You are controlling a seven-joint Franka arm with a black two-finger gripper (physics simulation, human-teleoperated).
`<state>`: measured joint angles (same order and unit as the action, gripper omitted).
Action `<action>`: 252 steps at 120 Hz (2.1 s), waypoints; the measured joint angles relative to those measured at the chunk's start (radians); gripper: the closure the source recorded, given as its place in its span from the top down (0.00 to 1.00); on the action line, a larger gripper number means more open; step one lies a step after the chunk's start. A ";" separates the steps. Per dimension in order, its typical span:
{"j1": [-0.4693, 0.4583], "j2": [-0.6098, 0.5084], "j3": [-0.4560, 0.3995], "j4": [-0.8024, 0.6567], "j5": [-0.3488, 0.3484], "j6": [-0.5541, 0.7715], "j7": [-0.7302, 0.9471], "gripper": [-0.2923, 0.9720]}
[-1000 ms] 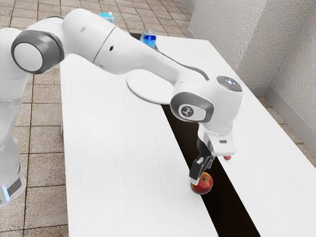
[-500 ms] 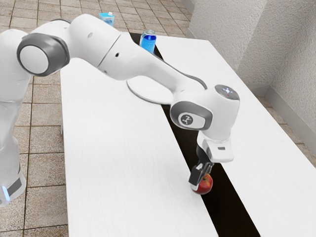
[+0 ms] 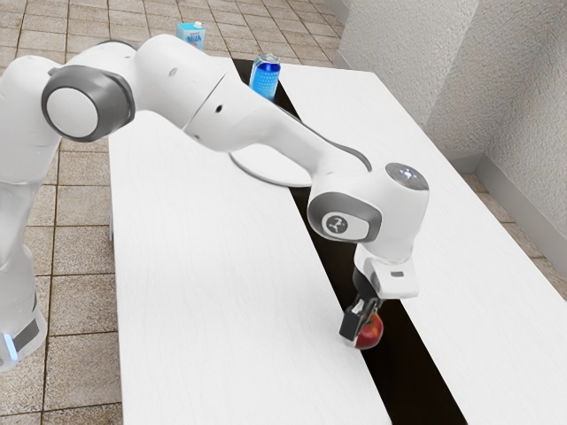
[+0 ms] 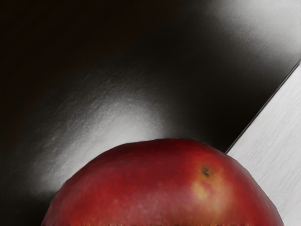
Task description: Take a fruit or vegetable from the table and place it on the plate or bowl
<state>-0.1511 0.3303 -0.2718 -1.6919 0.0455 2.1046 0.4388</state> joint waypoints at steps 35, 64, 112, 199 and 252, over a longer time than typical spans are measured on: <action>-0.001 -0.096 0.030 0.009 0.005 -0.032 -0.022 0.51; 0.012 -0.233 0.212 0.060 0.004 -0.207 -0.086 0.52; 0.024 -0.264 0.569 0.090 0.009 -0.415 -0.208 0.51; 0.038 -0.249 0.891 0.153 -0.019 -0.477 -0.290 0.52; 0.039 -0.241 0.880 0.153 -0.032 -0.486 -0.308 0.69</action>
<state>-0.1123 0.0895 0.6085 -1.5389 0.0134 1.6182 0.1309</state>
